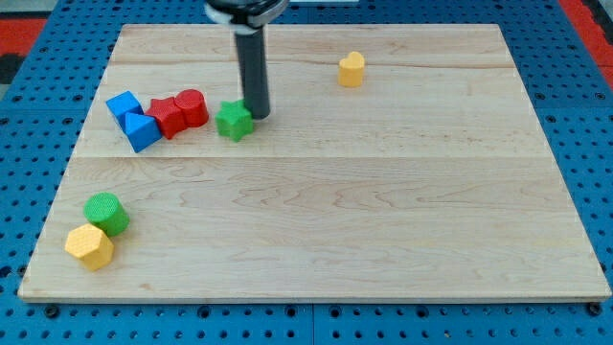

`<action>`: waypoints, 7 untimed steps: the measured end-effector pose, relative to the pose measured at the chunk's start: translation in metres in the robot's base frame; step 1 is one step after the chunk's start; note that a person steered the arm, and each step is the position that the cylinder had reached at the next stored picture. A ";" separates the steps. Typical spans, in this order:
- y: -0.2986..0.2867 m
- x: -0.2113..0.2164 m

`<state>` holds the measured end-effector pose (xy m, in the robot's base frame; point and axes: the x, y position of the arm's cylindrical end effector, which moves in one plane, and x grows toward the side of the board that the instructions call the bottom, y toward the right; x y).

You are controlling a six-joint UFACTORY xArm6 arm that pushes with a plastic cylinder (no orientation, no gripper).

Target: Push the green star top right to the yellow hexagon

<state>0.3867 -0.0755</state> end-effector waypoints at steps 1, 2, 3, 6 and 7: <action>-0.013 0.020; 0.001 -0.011; -0.038 -0.008; -0.097 0.107; -0.117 0.130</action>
